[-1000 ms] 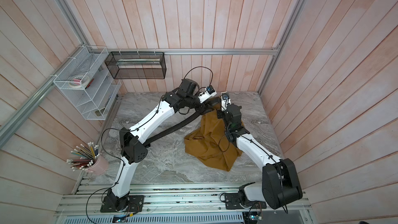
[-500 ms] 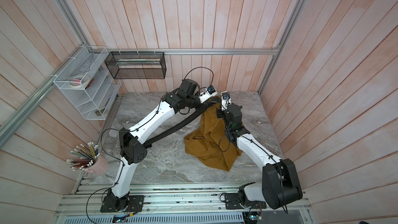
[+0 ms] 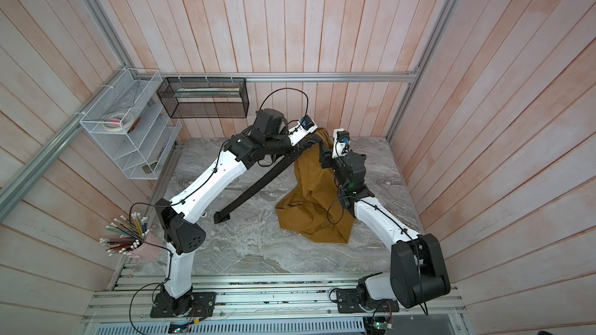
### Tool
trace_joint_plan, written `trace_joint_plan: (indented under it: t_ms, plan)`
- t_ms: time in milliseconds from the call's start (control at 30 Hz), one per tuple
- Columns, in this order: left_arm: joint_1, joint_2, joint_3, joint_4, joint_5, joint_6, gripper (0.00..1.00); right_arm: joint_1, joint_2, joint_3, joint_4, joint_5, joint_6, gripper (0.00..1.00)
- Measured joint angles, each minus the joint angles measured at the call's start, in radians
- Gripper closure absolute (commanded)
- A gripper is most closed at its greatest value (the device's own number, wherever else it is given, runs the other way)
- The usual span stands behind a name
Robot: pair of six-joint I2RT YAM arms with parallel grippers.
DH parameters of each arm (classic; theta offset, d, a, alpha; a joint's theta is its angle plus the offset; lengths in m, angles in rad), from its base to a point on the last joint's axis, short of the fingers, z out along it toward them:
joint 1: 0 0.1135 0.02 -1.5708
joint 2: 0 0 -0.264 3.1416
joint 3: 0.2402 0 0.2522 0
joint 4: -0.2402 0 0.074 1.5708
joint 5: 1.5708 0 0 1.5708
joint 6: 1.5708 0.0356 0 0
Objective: Remove the belt from the trousers
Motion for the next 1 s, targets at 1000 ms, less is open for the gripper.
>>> trace_joint_plan:
  t_ms: [1000]
  plan:
    - [0.161,-0.542,-0.406,0.449,0.141,-0.151,1.0,-0.101,0.344,0.22,-0.304,-0.041,0.187,0.43]
